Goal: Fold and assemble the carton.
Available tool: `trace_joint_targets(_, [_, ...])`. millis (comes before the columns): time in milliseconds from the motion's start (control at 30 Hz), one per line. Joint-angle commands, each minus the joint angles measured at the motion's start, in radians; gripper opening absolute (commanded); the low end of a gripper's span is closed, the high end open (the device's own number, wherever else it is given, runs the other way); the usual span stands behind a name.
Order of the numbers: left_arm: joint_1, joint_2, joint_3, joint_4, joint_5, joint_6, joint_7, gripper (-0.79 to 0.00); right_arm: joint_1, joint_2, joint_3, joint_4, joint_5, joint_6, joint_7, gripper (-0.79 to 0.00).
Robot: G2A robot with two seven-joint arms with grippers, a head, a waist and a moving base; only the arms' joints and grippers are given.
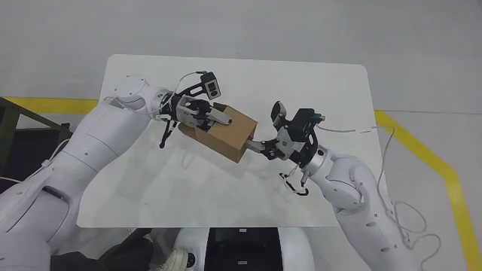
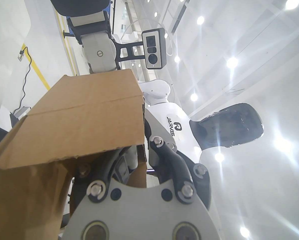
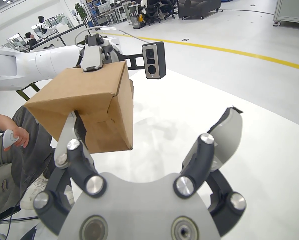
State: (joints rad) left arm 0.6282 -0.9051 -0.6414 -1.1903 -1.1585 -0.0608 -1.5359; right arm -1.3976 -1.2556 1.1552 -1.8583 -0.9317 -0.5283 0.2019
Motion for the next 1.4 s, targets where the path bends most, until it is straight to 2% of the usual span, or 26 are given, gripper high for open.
trace_joint_targets(0, [0.0, 0.0, 0.001, -0.001, -0.001, 0.0, 0.0, -0.785, 0.004, 0.0, -0.002, 0.005, 0.005, 0.0, -0.001, 0.0])
trace_joint_targets(233, [-0.001, 0.002, 0.001, 0.001, -0.006, -0.002, 0.0, -0.785, -0.003, 0.004, 0.009, 0.001, 0.009, 0.007, -0.002, 0.0])
trace_joint_targets(600, [-0.005, 0.003, -0.001, 0.012, 0.013, -0.01, 0.0, -0.785, -0.129, 0.028, 0.117, -0.117, 0.004, 0.004, -0.014, 0.0])
trace_joint_targets(800, [-0.022, 0.007, -0.017, 0.029, 0.138, -0.044, 0.004, -0.785, -0.147, 0.04, 0.143, -0.107, 0.089, -0.124, 0.001, 0.0])
trace_joint_targets(1000, [-0.025, 0.018, -0.032, -0.028, 0.348, -0.011, 0.136, -0.785, -0.133, 0.05, 0.138, -0.079, 0.112, -0.236, 0.053, 0.0])
trace_joint_targets(1067, [-0.024, 0.024, -0.034, -0.072, 0.439, 0.029, 0.197, -0.785, -0.129, 0.053, 0.131, -0.077, 0.106, -0.252, 0.063, 0.0])
trace_joint_targets(1200, [-0.018, 0.041, -0.041, -0.174, 0.618, 0.165, 0.31, -0.785, -0.129, 0.056, 0.117, -0.071, 0.103, -0.268, 0.07, 0.0])
trace_joint_targets(1367, [-0.013, 0.062, -0.044, -0.314, 0.819, 0.414, 0.403, -0.785, -0.135, 0.06, 0.111, -0.064, 0.098, -0.272, 0.064, 0.0])
